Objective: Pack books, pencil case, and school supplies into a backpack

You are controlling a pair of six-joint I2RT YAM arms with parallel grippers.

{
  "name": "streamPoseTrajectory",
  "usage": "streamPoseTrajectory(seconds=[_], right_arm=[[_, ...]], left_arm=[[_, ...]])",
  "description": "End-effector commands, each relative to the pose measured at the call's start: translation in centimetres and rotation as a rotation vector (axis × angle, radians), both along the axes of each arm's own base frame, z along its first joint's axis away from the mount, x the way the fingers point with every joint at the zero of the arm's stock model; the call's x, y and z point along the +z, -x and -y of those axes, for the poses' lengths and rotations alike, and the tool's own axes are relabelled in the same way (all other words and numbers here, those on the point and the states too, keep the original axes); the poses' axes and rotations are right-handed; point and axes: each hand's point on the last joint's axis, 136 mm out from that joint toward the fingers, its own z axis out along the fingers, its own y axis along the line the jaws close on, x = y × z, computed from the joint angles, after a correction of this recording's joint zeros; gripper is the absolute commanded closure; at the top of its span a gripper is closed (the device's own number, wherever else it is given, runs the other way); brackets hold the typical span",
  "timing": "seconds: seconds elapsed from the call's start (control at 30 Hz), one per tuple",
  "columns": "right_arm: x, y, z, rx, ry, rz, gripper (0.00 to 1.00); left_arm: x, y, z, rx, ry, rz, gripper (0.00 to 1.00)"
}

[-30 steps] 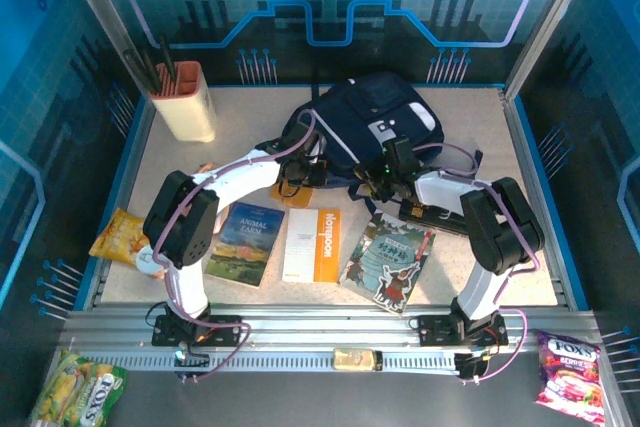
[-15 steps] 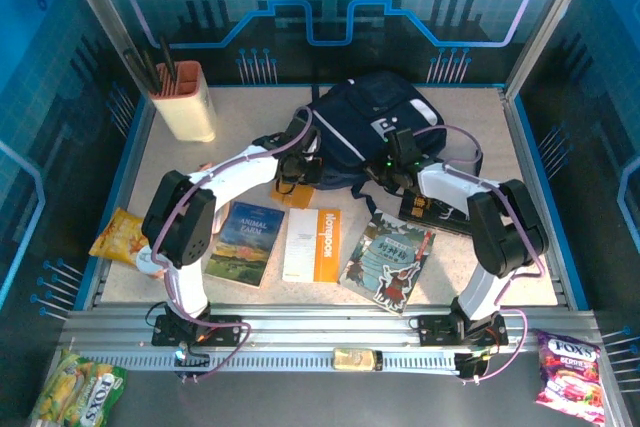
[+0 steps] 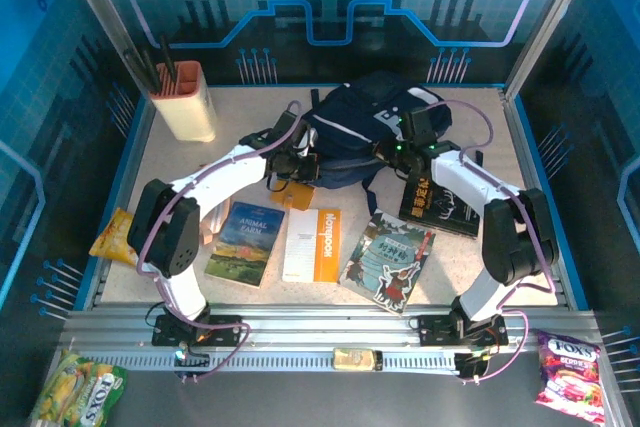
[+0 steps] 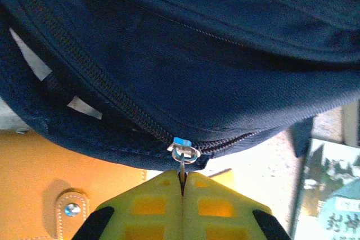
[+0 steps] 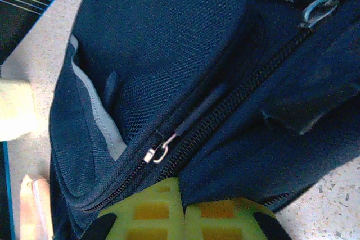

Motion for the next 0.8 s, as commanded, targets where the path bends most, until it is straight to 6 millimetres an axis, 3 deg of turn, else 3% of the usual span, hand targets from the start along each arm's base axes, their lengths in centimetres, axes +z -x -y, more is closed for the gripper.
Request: streamPoseTrajectory(seconds=[0.0,0.17,0.3,0.4,0.5,0.63,0.77], right_arm=[[5.4,-3.9,0.8,0.023,-0.029,0.18,0.96],[4.8,-5.0,0.5,0.069,-0.098,0.145,0.96],[3.5,-4.8,0.6,0.081,-0.11,0.111,0.95],[2.1,-4.5,1.7,0.047,-0.099,0.068,0.91],[0.4,-3.2,4.6,-0.045,-0.058,0.005,0.76],[-0.3,0.0,8.4,-0.173,-0.063,-0.039,0.45],[-0.1,3.5,9.2,-0.227,-0.092,-0.059,0.28]], left_arm=[[2.8,2.6,2.5,-0.122,0.111,-0.015,1.0],[4.5,3.9,6.5,-0.243,0.155,0.004,1.0],[4.1,5.3,8.4,-0.299,0.144,0.001,1.0],[3.1,6.0,9.4,-0.315,0.128,-0.017,1.0],[2.2,6.2,10.4,-0.311,0.125,-0.037,1.0],[1.6,6.0,11.4,-0.32,0.116,-0.047,1.0],[1.4,5.8,12.3,-0.332,0.127,-0.055,1.0]])
